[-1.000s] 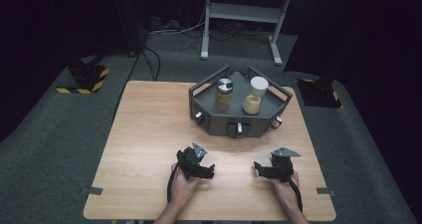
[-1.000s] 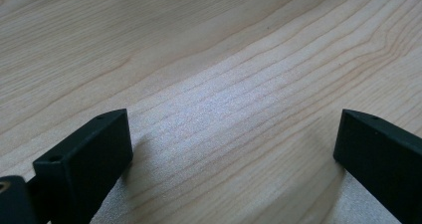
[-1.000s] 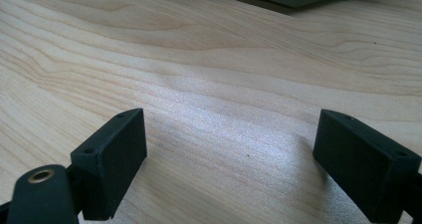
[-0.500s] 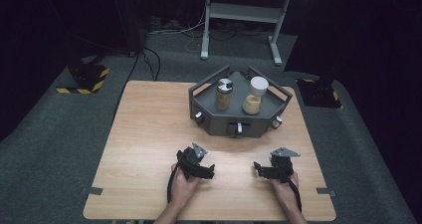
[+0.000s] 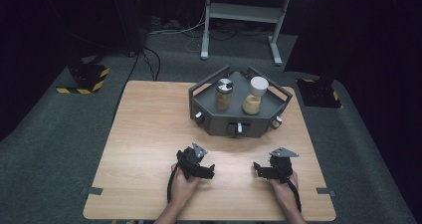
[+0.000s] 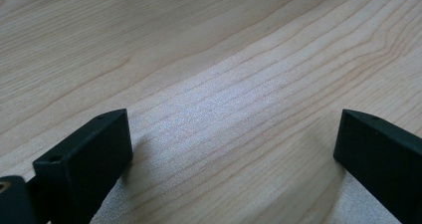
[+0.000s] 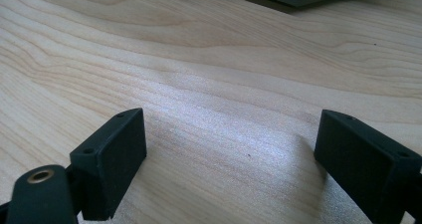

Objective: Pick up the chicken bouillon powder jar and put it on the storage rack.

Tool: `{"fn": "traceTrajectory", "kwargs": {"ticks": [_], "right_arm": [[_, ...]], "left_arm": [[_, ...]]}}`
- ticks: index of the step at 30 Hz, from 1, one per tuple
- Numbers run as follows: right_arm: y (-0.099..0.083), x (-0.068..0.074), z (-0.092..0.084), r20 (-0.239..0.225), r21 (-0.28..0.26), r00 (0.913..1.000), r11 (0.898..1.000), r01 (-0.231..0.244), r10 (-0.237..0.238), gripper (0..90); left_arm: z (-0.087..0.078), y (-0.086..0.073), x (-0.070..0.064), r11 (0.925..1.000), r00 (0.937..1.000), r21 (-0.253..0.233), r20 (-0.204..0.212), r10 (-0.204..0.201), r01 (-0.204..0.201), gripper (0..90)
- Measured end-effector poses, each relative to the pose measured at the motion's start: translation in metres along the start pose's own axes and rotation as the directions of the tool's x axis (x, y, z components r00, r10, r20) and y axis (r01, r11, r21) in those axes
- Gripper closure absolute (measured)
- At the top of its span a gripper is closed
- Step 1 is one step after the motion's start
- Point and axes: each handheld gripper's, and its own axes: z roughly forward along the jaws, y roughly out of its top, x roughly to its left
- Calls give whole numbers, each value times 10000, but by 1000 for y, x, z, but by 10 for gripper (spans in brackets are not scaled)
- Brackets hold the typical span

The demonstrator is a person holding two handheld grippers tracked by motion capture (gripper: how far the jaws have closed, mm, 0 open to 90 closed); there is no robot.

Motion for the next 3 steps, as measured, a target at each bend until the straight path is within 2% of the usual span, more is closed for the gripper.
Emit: {"fn": "traceTrajectory", "kwargs": {"ticks": [3], "right_arm": [[0, 0, 0, -7, -9, 10000, 10000, 17, -17, 125]], "left_arm": [[0, 0, 0, 10000, 10000, 1, -1, 1, -1, 18]]}}
